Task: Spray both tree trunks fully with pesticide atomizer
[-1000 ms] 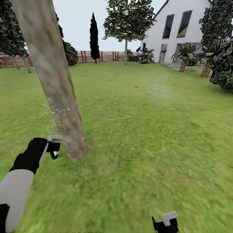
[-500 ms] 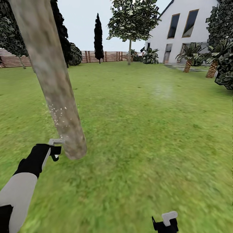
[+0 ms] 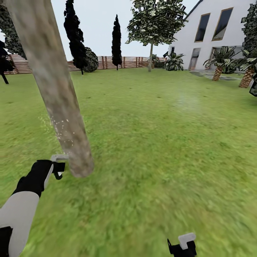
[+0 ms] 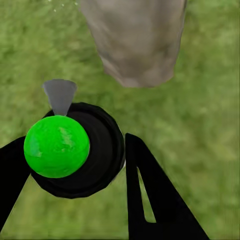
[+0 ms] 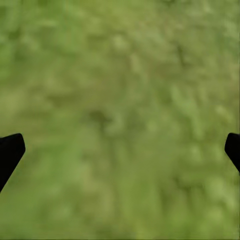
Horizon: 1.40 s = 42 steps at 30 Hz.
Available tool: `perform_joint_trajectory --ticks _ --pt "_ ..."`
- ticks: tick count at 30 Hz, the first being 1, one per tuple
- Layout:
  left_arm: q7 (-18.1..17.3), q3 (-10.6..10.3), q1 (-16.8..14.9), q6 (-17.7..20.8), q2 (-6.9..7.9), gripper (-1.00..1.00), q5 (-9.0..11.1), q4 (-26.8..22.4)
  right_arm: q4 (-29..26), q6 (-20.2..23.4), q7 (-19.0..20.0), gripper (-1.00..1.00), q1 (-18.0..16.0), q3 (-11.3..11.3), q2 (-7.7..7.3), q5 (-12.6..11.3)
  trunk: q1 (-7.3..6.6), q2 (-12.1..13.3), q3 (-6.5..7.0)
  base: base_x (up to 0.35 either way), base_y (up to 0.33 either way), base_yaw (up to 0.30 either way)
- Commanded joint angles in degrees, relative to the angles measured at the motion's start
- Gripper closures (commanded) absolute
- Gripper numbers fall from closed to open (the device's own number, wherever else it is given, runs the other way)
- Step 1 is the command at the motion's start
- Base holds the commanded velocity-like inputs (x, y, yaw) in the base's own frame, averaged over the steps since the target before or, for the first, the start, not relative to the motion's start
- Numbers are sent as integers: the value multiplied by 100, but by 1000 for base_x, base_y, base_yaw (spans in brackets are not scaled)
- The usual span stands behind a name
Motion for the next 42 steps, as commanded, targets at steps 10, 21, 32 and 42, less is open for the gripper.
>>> perform_joint_trajectory --ticks 10,21,32,42 --pt "7 21 63 1 -154 100 33 135 0 1 0 -100 0 -1 2 -1 0 0 0 174 -228 55" --pt "277 66 63 6 -188 100 105 458 0 2 0 -100 1 -1 2 -1 0 0 0 167 -231 159" --pt "244 488 63 -10 40 100 132 800 1 2 0 -100 0 -1 2 -1 0 0 0 198 -209 187" --pt "259 512 54 -37 55 100 122 785 6 2 0 -100 0 -1 2 -1 0 0 0 4 -268 81"
